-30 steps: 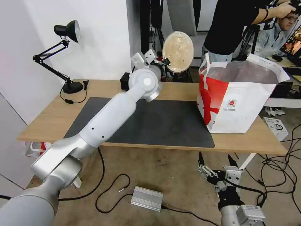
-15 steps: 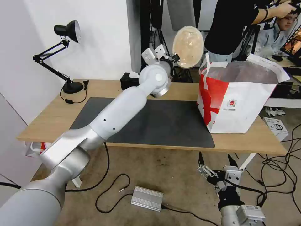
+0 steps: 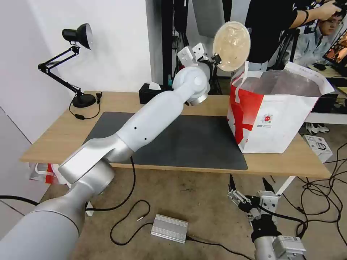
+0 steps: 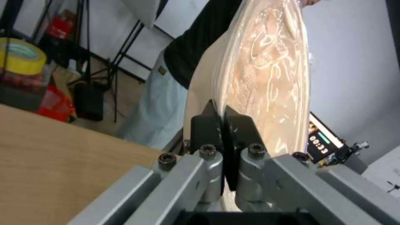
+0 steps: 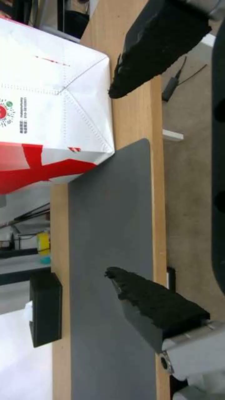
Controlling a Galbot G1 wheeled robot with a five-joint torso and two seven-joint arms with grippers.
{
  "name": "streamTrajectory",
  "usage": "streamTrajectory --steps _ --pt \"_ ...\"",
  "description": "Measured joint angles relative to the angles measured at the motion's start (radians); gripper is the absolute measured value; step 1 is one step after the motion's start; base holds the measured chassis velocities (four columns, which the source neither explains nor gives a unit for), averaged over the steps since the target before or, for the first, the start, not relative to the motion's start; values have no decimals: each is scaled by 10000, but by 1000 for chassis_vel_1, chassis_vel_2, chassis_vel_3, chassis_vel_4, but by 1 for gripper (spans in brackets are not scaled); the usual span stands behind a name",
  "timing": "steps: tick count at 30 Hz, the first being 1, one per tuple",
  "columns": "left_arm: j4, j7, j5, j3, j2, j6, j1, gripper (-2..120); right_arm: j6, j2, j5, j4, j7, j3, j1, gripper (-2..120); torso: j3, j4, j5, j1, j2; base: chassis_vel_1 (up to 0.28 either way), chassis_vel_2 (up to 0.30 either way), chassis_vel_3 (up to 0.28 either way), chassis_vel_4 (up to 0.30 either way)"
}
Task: Pick up the trash from the table and place it into the takeout bag.
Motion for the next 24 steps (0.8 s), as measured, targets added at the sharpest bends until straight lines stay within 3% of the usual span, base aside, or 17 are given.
streamTrajectory --steps 7,24 --pt "713 333 43 20 -478 -104 -433 0 0 0 0 0 0 0 0 100 0 -3 1 0 0 0 0 0 0" --pt "1271 768 -68 247 -479 -269 -860 0 0 0 0 0 0 0 0 100 1 0 -1 0 0 0 0 0 0"
